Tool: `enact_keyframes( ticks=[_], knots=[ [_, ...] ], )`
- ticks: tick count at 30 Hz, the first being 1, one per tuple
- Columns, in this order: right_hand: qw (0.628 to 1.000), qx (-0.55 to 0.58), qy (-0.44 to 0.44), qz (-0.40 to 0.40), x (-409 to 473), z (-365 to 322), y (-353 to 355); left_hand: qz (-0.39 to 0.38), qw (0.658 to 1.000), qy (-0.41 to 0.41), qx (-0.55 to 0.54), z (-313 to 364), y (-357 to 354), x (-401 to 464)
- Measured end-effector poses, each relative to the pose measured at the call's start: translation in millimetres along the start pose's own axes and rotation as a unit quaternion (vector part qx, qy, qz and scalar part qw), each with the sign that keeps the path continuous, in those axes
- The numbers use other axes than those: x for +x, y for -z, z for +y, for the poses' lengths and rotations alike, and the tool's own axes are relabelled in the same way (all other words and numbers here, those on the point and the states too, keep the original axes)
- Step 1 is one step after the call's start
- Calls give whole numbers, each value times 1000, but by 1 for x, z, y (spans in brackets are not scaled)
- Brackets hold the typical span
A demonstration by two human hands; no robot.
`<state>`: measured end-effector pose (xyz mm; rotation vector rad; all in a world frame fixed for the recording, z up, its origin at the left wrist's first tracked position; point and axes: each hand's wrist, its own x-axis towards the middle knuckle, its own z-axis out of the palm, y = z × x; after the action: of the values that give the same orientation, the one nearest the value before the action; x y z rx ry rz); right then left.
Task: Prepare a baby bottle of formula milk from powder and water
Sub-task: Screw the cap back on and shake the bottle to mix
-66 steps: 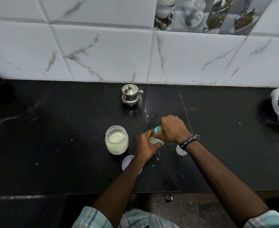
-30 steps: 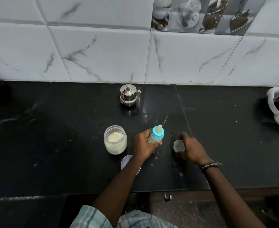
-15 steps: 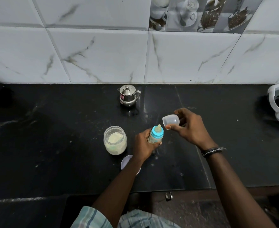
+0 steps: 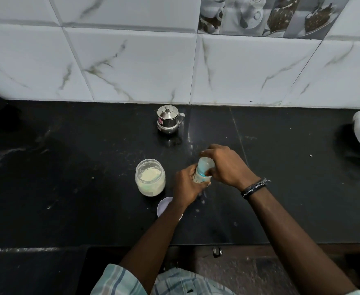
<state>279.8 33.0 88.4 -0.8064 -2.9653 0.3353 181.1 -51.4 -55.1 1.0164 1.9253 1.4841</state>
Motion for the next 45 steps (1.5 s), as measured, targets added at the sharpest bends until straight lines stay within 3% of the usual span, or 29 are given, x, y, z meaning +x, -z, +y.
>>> enact_keyframes(
  ticks=[19,30,33,36,41,43,45],
  knots=[
    [1000,22,8,11,1,8,-10,3,1000,14,9,7,1,-2],
    [978,192,21,78,-13,25,-41,-25,999,-2,-40,17,7,-11],
    [961,263,-12,85,-15,27,-53,-28,999,-25,-11,21,11,-13],
    [934,336,-76,92,-20,27,-68,11,990,-103,100,32,20,-26],
    [912,379,-108,112,-22,28,-91,138,933,-318,101,48,53,-57],
    [910,381,-118,117,-22,26,-99,225,903,-349,110,42,71,-60],
    [907,384,-129,120,-21,24,-104,315,882,-328,127,30,92,-57]
  ],
)
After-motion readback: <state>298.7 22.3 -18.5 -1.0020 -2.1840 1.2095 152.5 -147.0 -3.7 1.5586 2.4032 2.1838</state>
